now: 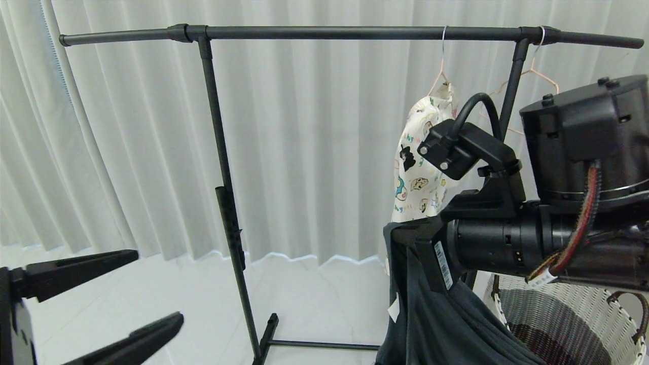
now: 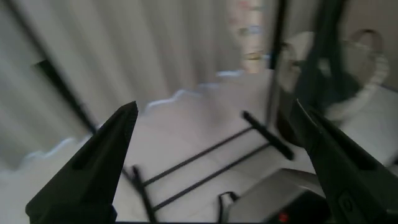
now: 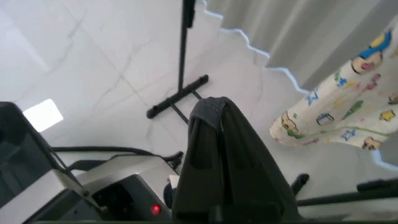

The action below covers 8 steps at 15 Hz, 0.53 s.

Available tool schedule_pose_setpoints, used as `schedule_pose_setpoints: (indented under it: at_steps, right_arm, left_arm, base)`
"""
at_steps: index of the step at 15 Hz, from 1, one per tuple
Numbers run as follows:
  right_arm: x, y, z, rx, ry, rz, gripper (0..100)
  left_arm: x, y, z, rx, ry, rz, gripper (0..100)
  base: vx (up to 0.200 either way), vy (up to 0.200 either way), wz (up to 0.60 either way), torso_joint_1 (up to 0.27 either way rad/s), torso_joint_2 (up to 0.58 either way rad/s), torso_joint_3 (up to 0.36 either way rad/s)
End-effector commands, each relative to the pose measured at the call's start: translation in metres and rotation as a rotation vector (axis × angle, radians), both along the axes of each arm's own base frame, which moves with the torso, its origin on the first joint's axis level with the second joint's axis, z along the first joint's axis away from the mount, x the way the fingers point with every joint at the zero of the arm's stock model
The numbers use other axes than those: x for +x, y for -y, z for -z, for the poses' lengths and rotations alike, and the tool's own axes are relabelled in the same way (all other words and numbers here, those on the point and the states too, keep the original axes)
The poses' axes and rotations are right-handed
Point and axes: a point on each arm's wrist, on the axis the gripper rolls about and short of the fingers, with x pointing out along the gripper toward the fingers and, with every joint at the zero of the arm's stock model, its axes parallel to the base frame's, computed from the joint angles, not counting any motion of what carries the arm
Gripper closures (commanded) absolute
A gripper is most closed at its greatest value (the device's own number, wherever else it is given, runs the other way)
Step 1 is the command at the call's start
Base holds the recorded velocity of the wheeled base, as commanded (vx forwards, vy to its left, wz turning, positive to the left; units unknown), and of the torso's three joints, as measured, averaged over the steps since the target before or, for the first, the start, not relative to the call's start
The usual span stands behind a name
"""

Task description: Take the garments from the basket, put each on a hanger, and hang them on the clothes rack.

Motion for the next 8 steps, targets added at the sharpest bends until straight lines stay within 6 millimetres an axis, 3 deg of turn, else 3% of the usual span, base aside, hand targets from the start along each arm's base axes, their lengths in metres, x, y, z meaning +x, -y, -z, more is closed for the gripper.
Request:
schedule_pose_setpoints:
  at_steps: [1, 8]
  right_arm:
    - [-0.009, -0.002, -0.005, 0.029, 0.01, -0.026, 100]
    - [-0.027, 0.008, -0.023, 0.094, 0.037, -0.065, 100]
  left_arm:
    - [0.013, 0.053, -0.004, -0.031, -0.17, 0.244, 0]
    - [0.055, 0.121, 0.045, 0.103, -0.348, 0.264, 0]
  base:
    - [0.0, 0.0, 0.0, 0.0, 0.0, 0.0]
    - [0.0, 0.0, 0.0, 0.0, 0.0, 0.0]
